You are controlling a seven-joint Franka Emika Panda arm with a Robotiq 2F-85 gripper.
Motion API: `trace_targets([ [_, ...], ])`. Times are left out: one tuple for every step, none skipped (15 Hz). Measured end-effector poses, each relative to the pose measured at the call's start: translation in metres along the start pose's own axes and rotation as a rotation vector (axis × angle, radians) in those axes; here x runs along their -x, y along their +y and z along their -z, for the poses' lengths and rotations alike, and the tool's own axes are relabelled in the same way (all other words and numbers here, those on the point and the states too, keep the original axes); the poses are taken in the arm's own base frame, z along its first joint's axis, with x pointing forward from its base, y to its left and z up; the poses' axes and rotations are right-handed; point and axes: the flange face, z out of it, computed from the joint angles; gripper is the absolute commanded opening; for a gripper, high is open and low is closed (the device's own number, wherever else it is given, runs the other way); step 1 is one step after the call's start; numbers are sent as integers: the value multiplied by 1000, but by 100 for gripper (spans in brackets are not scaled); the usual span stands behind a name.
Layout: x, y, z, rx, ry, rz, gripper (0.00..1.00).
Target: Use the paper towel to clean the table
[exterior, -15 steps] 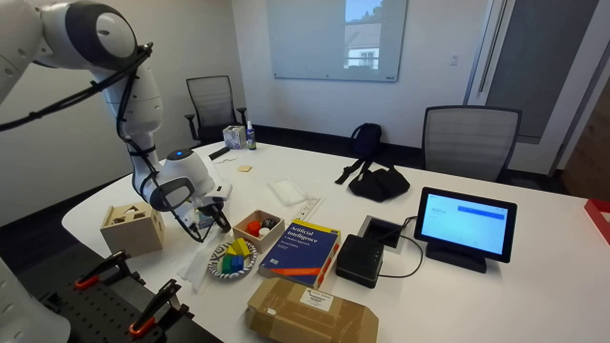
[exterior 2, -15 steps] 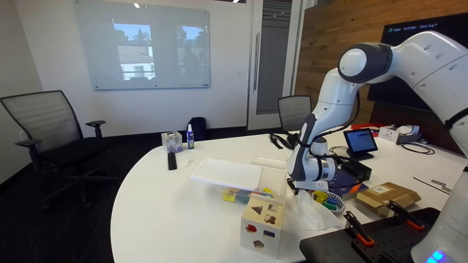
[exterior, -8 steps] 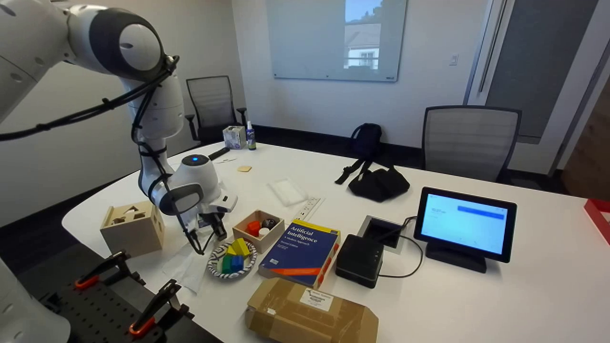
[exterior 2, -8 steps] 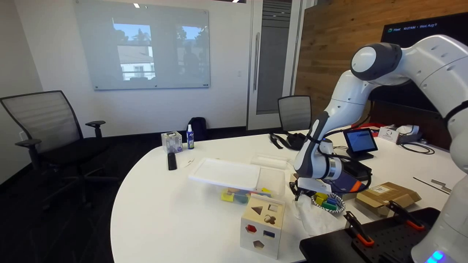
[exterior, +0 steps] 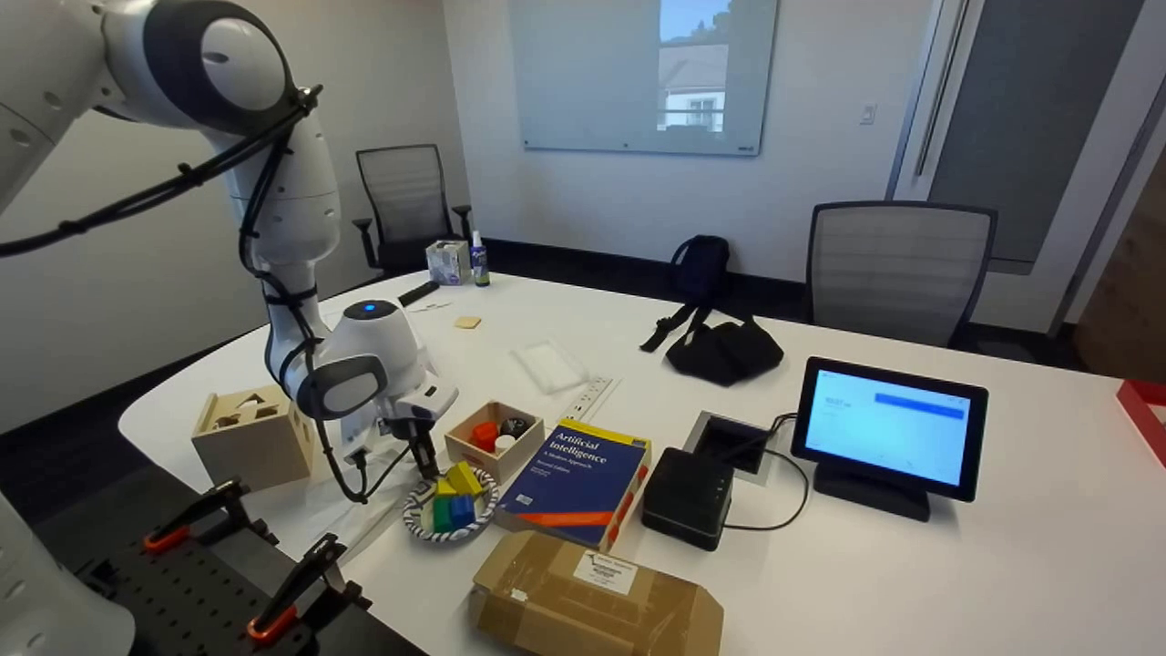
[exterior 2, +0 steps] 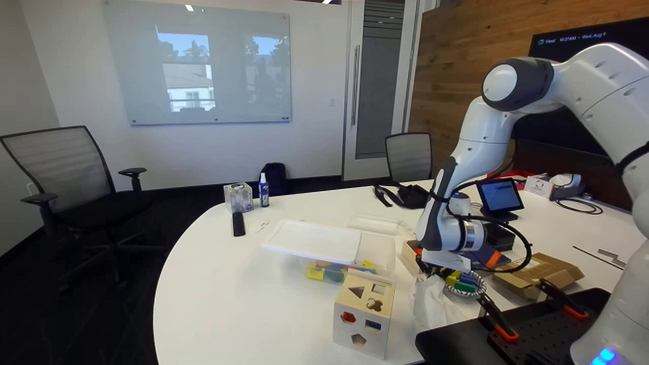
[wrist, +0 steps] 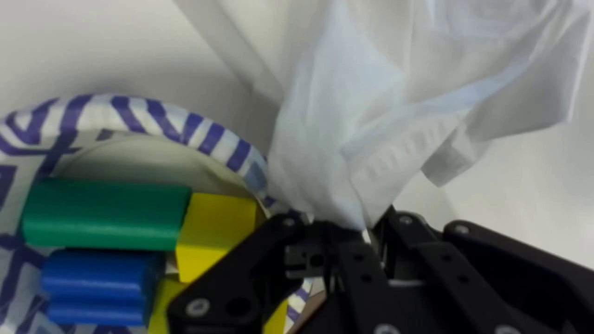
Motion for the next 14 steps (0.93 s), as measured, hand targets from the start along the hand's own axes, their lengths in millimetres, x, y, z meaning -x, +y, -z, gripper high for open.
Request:
trace_targets([
  [0, -4, 1, 5, 17, 8, 1],
  [0, -8, 3, 7, 35, 18, 1],
  [1, -12, 5, 5, 52, 25, 1],
  [1, -17, 6, -1, 66, 32, 1],
  [1, -21, 8, -10, 83, 40, 1],
  [0, -26, 10, -22, 100, 44, 1],
  [-1, -30, 12, -36, 115, 48, 1],
  [-2, -36, 14, -54, 126, 54, 1],
  [-2, -41, 15, -75, 126, 63, 1],
  [-2, -47, 16, -97, 117, 73, 1],
  [-2, -52, 17, -122, 103, 84, 1],
  [-2, -56, 17, -148, 85, 93, 1],
  [-2, -58, 18, -170, 63, 99, 1],
  [-2, -59, 18, -191, 38, 102, 1],
])
